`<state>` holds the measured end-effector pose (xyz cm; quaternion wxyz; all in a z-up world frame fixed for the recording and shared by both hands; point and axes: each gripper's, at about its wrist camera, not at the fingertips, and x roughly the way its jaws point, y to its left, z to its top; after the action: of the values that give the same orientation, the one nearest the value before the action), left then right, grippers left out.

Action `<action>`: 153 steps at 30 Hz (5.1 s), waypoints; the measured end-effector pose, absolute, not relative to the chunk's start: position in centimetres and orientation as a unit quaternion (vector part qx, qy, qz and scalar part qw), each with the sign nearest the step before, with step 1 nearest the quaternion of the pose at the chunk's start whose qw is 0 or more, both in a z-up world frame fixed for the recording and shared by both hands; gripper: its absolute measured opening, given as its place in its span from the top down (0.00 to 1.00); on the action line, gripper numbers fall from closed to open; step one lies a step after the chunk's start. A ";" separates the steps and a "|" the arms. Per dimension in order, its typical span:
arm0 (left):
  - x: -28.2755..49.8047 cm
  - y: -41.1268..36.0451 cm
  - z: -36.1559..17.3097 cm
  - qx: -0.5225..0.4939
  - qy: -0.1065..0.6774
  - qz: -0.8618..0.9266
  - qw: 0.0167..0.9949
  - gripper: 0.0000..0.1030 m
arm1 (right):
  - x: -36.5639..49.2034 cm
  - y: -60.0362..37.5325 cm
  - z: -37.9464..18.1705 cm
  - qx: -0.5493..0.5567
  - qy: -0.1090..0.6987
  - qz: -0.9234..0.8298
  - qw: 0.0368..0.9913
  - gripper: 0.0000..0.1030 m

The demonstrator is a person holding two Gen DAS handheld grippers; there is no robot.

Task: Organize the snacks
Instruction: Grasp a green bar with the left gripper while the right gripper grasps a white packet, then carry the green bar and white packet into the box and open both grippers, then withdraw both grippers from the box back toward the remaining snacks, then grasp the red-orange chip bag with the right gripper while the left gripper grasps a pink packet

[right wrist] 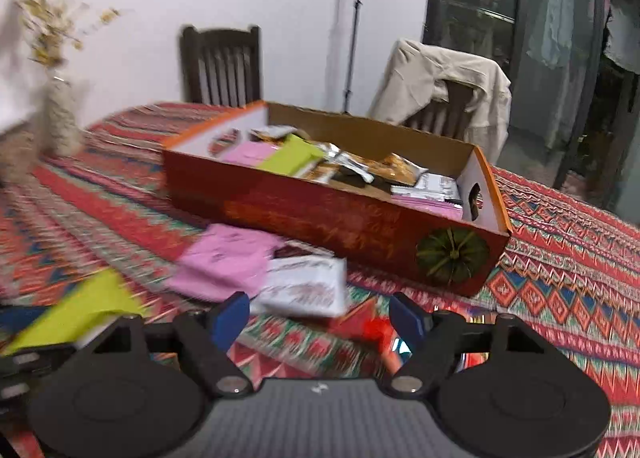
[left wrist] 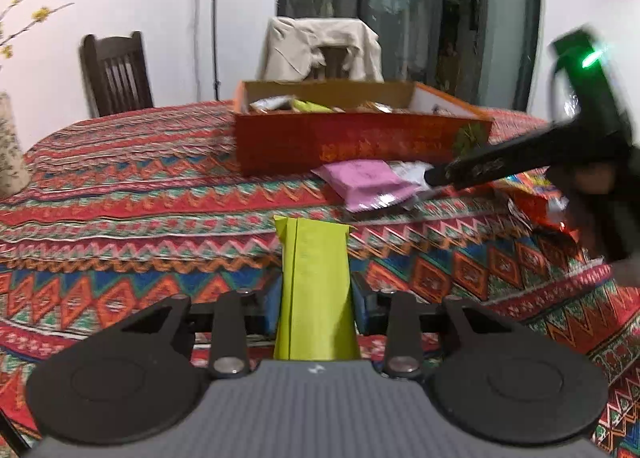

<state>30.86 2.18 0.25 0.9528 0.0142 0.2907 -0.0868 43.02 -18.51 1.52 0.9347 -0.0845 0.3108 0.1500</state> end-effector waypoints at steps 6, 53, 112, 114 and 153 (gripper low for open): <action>30.5 4.6 1.1 -0.006 0.279 -0.065 0.958 0.66 | 47.1 -17.1 -0.5 -0.053 0.344 0.167 0.923 0.29; 27.1 -2.6 4.1 -0.029 0.297 -0.148 0.943 0.65 | 27.1 -27.2 2.0 0.077 0.279 0.245 0.925 0.88; 36.8 0.1 13.0 0.022 0.214 -0.111 0.970 0.22 | 40.0 -27.9 13.2 -0.018 0.197 0.181 0.963 0.28; 34.0 0.5 12.4 0.027 0.211 -0.108 0.971 0.20 | 37.0 -28.0 13.1 -0.020 0.188 0.182 0.965 0.25; 24.6 3.9 5.5 0.010 0.282 -0.063 0.957 0.12 | 22.0 -25.5 4.3 0.003 0.225 0.154 0.962 0.15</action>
<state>24.59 3.87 5.45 0.9572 0.0098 0.2823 -0.0633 21.99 -25.46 4.27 0.9622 0.0026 0.2245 0.1540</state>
